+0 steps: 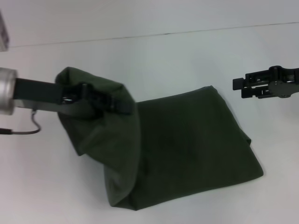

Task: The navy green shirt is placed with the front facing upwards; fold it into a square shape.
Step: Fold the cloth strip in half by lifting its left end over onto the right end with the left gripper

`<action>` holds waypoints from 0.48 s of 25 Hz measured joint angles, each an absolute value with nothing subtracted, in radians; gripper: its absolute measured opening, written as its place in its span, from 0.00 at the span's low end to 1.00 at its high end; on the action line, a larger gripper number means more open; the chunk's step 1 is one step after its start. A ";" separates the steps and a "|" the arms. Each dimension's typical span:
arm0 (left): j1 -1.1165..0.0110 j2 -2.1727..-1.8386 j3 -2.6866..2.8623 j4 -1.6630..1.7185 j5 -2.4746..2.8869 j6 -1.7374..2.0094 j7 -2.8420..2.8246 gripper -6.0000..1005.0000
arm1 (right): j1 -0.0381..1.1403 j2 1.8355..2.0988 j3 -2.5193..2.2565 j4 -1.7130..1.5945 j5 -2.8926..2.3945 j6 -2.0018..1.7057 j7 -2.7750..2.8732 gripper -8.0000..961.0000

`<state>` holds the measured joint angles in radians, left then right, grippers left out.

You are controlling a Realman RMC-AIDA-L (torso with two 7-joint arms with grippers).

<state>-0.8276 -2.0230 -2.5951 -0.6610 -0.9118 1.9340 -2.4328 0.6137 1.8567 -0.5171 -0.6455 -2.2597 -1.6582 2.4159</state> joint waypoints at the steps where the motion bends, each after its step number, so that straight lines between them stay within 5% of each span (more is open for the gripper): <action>1: -0.843 -2.040 -2.595 -0.640 -0.916 1.903 -2.433 0.07 | 0.614 1.857 -0.517 -0.646 -2.260 -1.658 2.416 0.66; 12: -0.915 -2.098 -2.561 -0.524 -0.968 1.803 -2.413 0.07 | 0.606 1.857 -0.517 -0.646 -2.260 -1.651 2.414 0.66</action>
